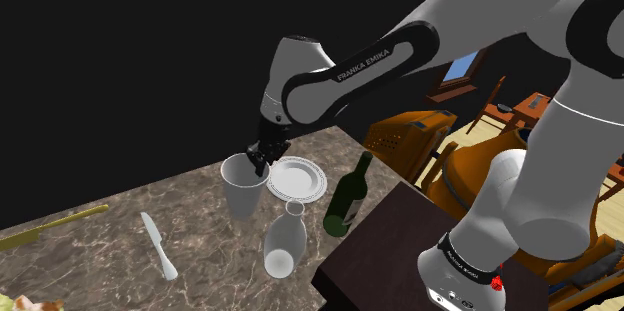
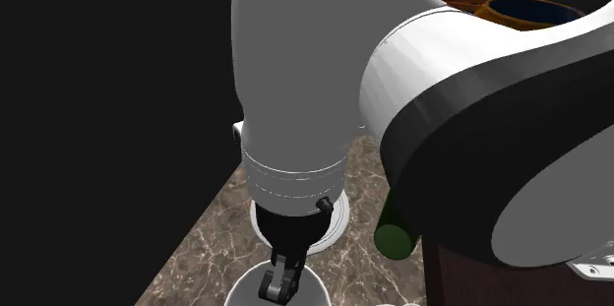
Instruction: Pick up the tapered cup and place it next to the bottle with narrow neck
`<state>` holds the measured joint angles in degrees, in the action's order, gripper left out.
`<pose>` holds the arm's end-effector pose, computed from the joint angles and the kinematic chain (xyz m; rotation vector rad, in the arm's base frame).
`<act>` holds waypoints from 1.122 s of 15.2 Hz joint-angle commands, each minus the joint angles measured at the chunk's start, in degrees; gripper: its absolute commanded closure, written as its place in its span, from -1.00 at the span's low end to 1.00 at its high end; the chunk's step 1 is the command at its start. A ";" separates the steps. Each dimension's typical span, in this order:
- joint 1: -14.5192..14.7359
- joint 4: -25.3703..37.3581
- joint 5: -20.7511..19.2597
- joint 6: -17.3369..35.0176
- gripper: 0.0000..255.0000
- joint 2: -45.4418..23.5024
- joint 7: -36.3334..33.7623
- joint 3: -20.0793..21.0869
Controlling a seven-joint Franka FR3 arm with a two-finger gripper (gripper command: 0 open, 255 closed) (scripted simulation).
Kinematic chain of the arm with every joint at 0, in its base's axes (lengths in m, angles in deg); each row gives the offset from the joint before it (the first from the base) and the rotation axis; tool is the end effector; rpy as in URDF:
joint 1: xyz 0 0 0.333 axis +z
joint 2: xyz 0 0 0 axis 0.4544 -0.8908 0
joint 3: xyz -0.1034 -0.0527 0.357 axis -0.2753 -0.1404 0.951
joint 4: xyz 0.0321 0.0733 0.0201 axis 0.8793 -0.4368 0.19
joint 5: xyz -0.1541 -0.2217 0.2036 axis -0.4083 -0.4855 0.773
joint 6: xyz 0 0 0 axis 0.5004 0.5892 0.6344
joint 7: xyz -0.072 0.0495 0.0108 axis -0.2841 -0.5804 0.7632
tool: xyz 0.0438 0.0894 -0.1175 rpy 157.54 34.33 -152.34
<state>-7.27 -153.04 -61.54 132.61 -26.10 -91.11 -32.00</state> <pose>0.4634 0.2276 0.3607 -2.9868 0.0521 -0.0204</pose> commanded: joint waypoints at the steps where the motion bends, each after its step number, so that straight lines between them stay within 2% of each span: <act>1: 0.01 -0.26 0.14 1.39 1.00 -1.07 0.26 0.03; 17: -0.02 -1.02 1.47 12.39 1.00 -11.38 2.45 0.54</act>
<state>-7.33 -154.22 -60.12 144.34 -36.72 -88.72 -31.51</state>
